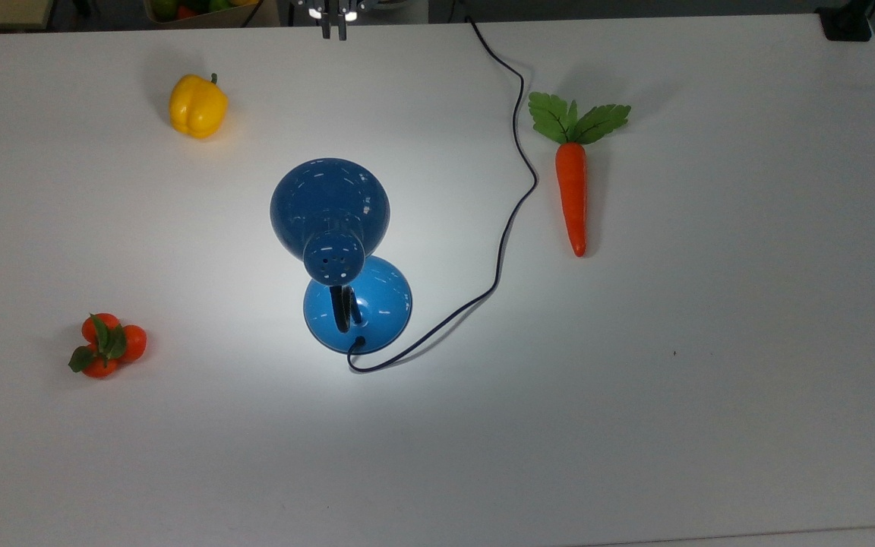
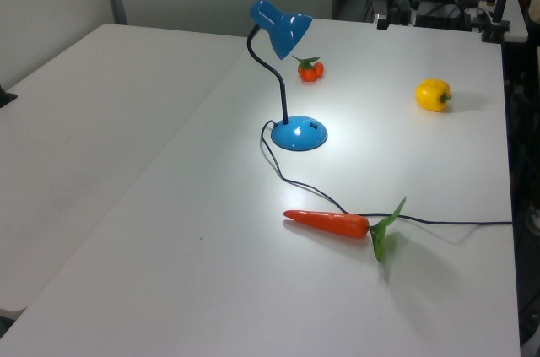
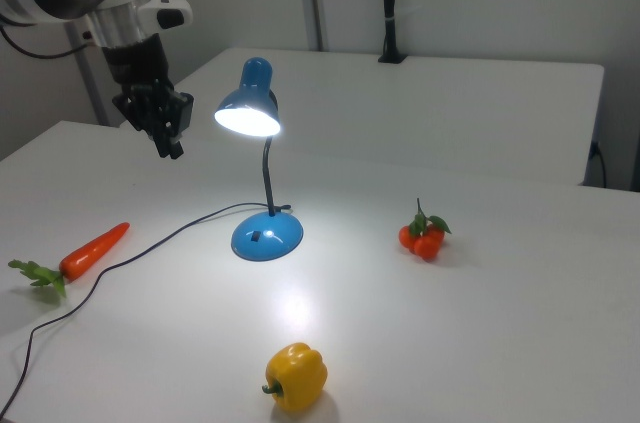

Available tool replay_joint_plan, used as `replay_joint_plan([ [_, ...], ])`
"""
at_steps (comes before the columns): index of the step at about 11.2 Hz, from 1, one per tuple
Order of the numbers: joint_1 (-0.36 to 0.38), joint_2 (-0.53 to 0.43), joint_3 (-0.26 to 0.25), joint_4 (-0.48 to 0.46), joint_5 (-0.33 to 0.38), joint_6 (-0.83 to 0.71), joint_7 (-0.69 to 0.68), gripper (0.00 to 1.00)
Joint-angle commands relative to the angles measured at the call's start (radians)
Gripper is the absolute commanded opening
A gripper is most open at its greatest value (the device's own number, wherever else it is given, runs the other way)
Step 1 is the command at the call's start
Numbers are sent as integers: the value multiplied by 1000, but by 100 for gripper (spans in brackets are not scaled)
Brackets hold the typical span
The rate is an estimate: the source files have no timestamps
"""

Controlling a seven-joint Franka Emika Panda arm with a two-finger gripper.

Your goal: Turn on desk lamp

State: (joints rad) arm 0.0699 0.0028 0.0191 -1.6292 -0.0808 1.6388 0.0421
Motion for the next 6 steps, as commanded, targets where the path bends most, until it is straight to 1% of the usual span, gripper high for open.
replay_joint_plan([
  [1, -1, -10, -18, 6, 13, -39, 5, 98],
  [2, -2, -12, -18, 6, 7, -39, 5, 100],
  [5, -4, -12, -18, 11, 1, -33, 5, 100],
  [6, -4, -9, -18, 26, 1, -39, 5, 100],
])
